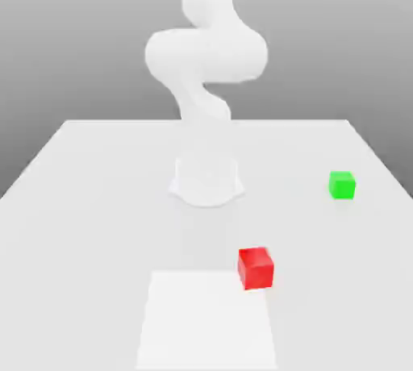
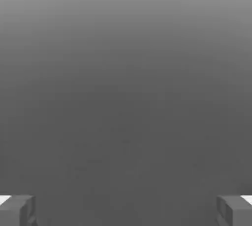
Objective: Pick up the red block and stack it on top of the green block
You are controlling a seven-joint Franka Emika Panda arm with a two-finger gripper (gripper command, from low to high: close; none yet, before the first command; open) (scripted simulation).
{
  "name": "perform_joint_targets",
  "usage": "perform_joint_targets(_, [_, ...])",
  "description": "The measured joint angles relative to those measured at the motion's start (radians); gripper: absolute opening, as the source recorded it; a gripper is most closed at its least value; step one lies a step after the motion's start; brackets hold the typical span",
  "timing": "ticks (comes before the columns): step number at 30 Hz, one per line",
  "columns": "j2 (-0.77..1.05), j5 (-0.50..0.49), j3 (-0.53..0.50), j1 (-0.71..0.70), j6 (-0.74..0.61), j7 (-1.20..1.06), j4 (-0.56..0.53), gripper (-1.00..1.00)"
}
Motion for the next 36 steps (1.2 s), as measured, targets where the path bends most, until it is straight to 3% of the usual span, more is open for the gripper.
perform_joint_targets(16, [0.521, 0.046, 0.1, 0.12, 0.407, 0.017, -0.513, 0.0])
perform_joint_targets(23, [0.869, -0.086, 0.061, 0.16, 0.685, 0.119, -0.538, 0.0])
perform_joint_targets(24, [0.903, -0.09, 0.041, 0.179, 0.714, 0.123, -0.534, -1.0])
perform_joint_targets(31, [0.91, -0.098, 0.034, 0.185, 0.721, 0.129, -0.533, -1.0])
perform_joint_targets(36, [0.755, -0.023, 0.067, 0.172, 0.588, 0.074, -0.555, -1.0])
